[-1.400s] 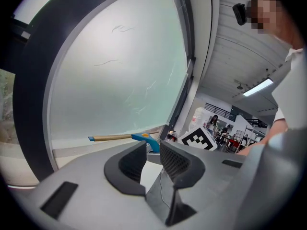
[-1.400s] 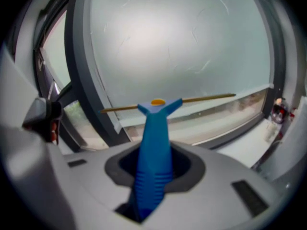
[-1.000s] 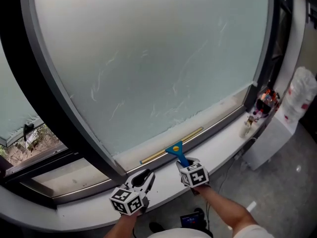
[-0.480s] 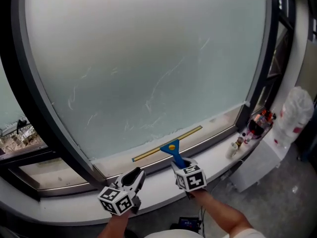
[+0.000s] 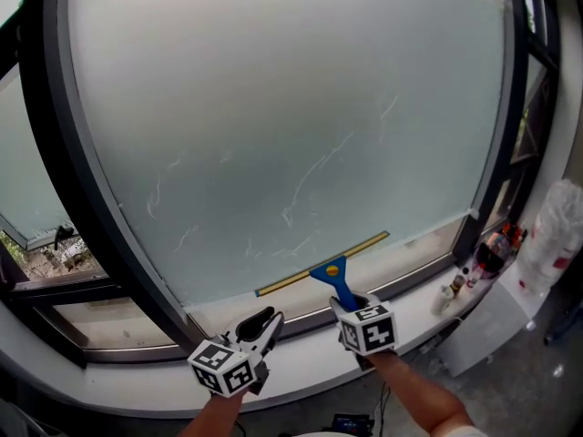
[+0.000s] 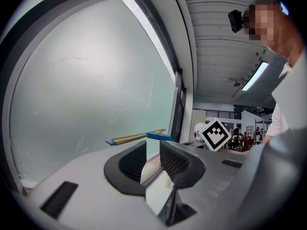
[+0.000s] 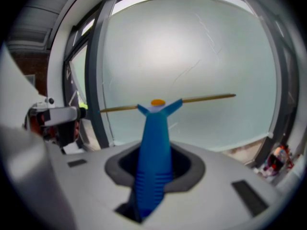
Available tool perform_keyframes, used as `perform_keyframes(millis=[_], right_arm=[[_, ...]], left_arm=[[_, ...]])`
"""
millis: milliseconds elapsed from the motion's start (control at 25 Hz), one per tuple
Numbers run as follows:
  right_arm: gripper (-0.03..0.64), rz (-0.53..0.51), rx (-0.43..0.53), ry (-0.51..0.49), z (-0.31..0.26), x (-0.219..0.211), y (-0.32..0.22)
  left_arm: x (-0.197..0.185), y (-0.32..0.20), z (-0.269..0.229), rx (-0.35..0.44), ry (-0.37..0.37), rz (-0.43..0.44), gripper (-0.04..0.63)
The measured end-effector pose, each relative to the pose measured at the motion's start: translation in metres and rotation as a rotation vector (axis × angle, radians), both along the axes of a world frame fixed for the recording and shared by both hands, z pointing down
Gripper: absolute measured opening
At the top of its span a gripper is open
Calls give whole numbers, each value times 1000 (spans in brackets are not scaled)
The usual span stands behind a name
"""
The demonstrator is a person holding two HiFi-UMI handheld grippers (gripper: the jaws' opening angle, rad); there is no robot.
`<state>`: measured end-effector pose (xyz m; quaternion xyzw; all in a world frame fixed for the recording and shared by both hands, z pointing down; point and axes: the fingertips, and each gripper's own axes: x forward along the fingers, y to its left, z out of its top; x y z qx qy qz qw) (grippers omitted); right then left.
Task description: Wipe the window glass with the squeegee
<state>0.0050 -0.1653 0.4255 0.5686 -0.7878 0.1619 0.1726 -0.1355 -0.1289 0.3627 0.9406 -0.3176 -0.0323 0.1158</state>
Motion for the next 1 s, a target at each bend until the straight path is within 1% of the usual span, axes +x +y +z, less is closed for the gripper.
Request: perform_keyframes(millis=[160, 480, 640, 760, 880, 1000], right_arm=[[115, 13, 9, -8, -12, -11, -11], [115, 39, 2, -35, -11, -38, -18], [115, 31, 7, -31, -13, -40, -25], [115, 20, 27, -32, -23, -35, -39], [115, -5, 51, -35, -40, -30, -55], [115, -43, 96, -7, -69, -20, -74]], left_arm=[[-18, -9, -12, 19, -6, -9, 107], [-44, -19, -8, 9, -22, 13, 107], [-45, -26, -10, 7, -16, 17, 107], [-44, -36, -13, 18, -18, -2, 107], [-39, -51, -22, 25, -11, -34, 107], [-25, -66, -41, 60, -3, -49, 107]])
